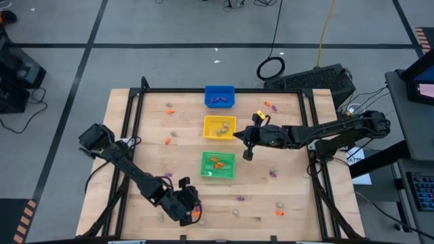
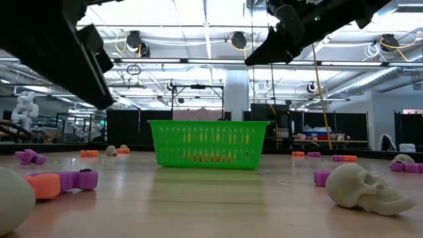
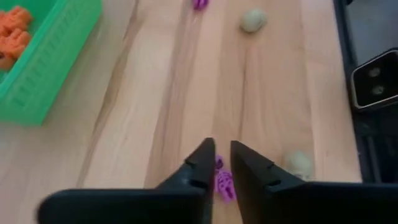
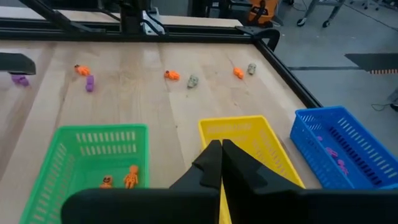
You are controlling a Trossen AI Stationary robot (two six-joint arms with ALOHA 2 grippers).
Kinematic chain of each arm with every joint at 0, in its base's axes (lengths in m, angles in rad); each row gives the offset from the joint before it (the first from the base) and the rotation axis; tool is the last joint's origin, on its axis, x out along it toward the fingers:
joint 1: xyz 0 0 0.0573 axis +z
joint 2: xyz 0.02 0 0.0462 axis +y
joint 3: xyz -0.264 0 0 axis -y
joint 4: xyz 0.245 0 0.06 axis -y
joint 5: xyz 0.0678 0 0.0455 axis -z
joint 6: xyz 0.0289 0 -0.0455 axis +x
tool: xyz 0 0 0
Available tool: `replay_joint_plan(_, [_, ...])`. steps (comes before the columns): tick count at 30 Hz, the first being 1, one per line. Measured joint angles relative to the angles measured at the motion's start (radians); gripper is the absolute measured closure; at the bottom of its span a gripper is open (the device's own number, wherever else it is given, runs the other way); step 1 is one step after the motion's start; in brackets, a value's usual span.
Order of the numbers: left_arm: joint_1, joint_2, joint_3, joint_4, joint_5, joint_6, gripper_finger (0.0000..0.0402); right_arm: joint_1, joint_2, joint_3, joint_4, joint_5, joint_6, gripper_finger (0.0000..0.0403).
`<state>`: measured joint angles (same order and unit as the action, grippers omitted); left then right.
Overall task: Sort Halloween decoration
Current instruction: Put the purple skeleton toy into the blue bin
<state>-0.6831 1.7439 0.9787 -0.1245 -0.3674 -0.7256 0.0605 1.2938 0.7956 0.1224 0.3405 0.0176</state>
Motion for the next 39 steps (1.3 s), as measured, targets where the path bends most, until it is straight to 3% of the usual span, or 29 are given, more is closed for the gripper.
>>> replay_joint_plan(6, [-0.008,0.022,0.0,0.011,-0.005,-0.002,0.0277,0.031,0.0,0.0,0.0,0.0,-0.001,0.0403])
replay_joint_plan(11, [-0.007,0.075,-0.001,0.007,0.049,-0.002,0.0257,0.052,0.0,0.0,0.0,0.046,-0.003,0.0403])
replay_joint_plan(24, [0.002,0.129,0.003,-0.034,0.076,-0.036,0.0256,0.054,0.0,0.0,0.0,0.058,-0.003,0.0403])
replay_joint_plan(33, [0.04,0.166,0.003,-0.012,0.061,0.033,0.0259,0.054,0.0,0.001,0.0,0.059,-0.004,0.0403])
replay_joint_plan(39, [0.077,0.168,0.002,-0.012,0.055,0.063,0.0316,0.054,0.0,0.001,0.0,0.059,-0.004,0.0403])
